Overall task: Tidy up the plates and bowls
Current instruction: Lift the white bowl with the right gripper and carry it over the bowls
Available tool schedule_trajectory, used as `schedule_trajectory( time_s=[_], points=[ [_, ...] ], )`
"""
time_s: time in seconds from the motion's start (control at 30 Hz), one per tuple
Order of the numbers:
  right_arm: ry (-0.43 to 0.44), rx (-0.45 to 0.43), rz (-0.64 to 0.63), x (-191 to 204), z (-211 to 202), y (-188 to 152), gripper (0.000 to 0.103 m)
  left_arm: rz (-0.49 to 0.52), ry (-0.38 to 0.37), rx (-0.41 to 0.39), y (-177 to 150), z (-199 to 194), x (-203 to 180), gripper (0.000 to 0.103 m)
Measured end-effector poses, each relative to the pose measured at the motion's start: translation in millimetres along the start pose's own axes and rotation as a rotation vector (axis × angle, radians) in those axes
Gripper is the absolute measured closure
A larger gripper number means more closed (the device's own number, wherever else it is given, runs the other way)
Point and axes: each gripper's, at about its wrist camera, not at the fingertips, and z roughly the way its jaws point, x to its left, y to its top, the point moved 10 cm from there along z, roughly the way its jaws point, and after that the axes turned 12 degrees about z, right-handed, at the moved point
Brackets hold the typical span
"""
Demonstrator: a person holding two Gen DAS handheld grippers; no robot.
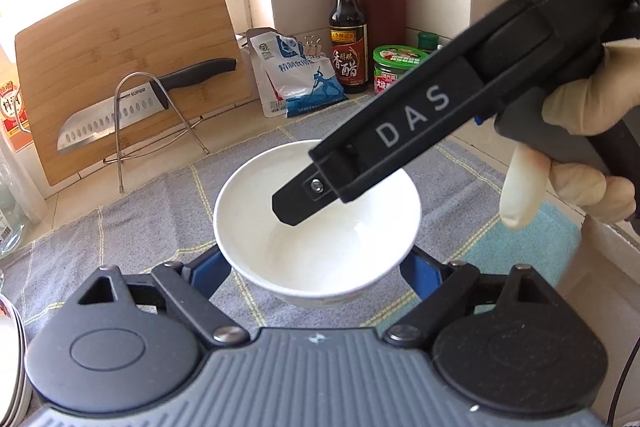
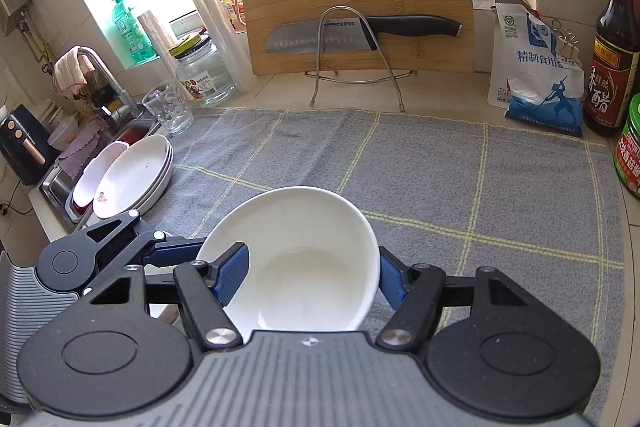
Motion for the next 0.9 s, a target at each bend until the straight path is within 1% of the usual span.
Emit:
schedule_trajectory(
  time_s=[0.27,0.47,0.67,0.9],
  points=[
    [-0.008,-0.014,-0.003,35.8,-4.2,-12.0,0.030,0.005,-0.023,-0.016,-16.4,-32.8,10.9,0.013],
    [-0.010,-0.023,-0.009,60.5,-3.7,-18.4,0.029,-0.001,-0.033,-0.025,-27.0,-50.2,21.4,0.013],
    [0.001,-0.018,-0.017,82.4,1.8,-23.5,0.029,-0.005,-0.031,-0.034,-40.5,-66.8,31.7,0.013],
    [0.021,-0.001,-0.041,110.7,16.1,-29.8,0.029,-0.032,-0.014,-0.022,-59.9,-81.7,48.2,0.013]
  ],
)
